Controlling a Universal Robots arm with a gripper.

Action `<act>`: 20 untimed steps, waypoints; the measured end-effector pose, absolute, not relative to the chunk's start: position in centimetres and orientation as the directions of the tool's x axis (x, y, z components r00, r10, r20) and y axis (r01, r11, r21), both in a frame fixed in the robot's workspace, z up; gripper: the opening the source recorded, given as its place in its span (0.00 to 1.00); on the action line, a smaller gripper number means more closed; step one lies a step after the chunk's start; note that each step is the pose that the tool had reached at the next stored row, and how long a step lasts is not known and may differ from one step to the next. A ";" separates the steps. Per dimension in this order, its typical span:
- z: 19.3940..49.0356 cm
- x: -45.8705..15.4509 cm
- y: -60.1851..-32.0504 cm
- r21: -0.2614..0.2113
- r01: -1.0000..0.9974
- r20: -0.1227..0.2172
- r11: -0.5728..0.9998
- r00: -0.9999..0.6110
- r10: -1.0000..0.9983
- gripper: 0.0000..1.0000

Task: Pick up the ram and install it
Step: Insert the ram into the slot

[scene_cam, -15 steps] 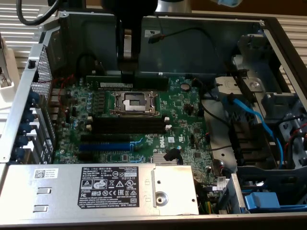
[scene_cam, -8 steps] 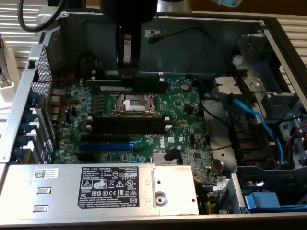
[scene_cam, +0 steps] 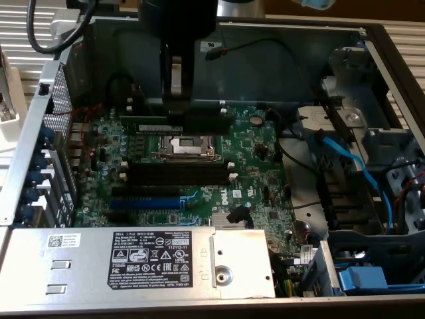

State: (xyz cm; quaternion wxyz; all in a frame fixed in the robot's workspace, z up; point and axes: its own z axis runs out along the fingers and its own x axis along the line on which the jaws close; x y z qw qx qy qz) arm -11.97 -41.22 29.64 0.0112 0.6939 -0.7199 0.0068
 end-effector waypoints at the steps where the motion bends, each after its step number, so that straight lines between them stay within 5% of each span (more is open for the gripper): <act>1: 29.6 -12.0 -41.2 0.006 -0.999 0.026 0.035 -0.035 -0.999 0.12; 20: 26.1 -11.3 -42.6 0.017 -1.000 0.011 0.023 -0.023 -1.000 0.12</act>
